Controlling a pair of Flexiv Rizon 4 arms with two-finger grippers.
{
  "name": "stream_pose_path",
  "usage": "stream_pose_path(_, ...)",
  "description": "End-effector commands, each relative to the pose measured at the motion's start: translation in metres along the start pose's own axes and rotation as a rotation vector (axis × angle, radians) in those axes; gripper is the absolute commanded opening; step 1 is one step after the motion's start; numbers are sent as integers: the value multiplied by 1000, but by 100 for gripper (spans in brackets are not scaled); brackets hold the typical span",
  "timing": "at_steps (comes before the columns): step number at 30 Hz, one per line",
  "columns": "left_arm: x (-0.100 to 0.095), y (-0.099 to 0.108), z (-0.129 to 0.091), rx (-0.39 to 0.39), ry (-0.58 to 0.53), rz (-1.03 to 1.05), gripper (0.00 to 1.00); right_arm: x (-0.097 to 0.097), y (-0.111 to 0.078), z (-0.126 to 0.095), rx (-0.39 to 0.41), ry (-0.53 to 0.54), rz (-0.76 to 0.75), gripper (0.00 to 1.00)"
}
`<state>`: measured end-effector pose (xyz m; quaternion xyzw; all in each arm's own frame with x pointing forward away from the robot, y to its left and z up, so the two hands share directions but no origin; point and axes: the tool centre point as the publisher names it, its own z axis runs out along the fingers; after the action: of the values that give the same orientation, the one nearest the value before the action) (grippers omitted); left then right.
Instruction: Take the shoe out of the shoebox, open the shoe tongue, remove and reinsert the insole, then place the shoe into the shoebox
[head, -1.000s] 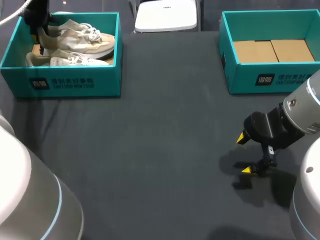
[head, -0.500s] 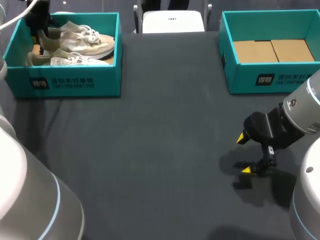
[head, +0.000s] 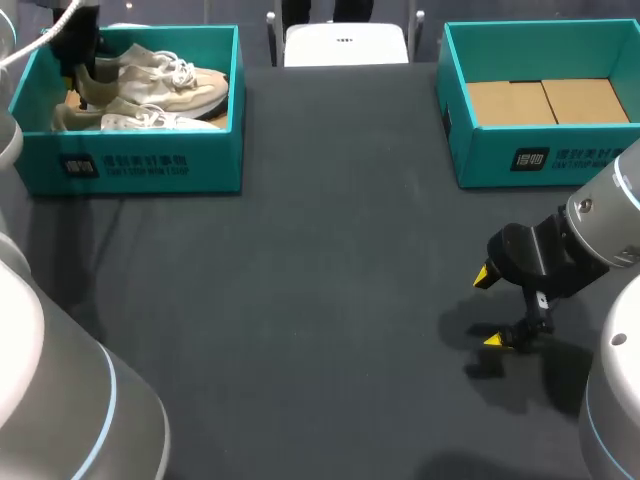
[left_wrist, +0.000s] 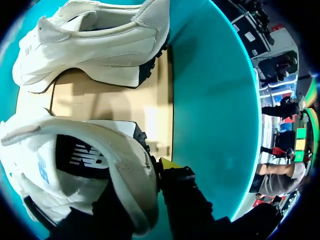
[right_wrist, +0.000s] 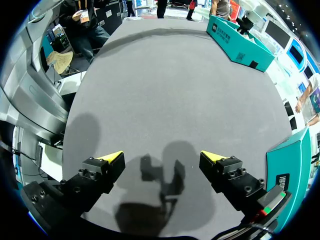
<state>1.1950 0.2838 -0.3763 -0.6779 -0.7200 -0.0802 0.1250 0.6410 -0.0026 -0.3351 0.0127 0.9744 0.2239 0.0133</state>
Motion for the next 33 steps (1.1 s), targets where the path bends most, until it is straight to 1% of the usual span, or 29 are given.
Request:
stream_pose_path(1,5,-1,7,-9,-11,2,0,2,-1,-1,1,-3,0,100)
stream_pose_path(5,9,-5,8,-20,-30,0,0,2,-1,-1,1,-3,0,100)
stream_pose_path(8,11,-8,8,-22,-39,6,21,2,-1,-1,1,-3,0,100)
stream_pose_path(12,11,-10,5,-22,-50,13,27,2,-1,-1,1,-3,0,100)
stream_pose_path(13,11,-11,4,-23,-51,13,31,2,-1,-1,1,-3,0,100)
stream_pose_path(15,10,-12,2,-19,-59,26,36,2,-1,-1,1,-3,0,100)
stream_pose_path(18,8,-14,-1,-21,-65,36,41,2,-1,-1,1,-3,0,100)
stream_pose_path(25,3,-20,-17,-37,-95,63,45,2,-1,-1,1,-3,0,100)
stream_pose_path(29,0,-23,-29,-49,-116,80,51,2,-1,-1,1,-3,0,100)
stream_pose_path(30,0,-23,-32,-52,-121,82,54,2,-1,-1,1,-3,0,100)
stream_pose_path(33,0,-26,-39,-56,-123,85,65,2,-1,-1,1,-3,0,100)
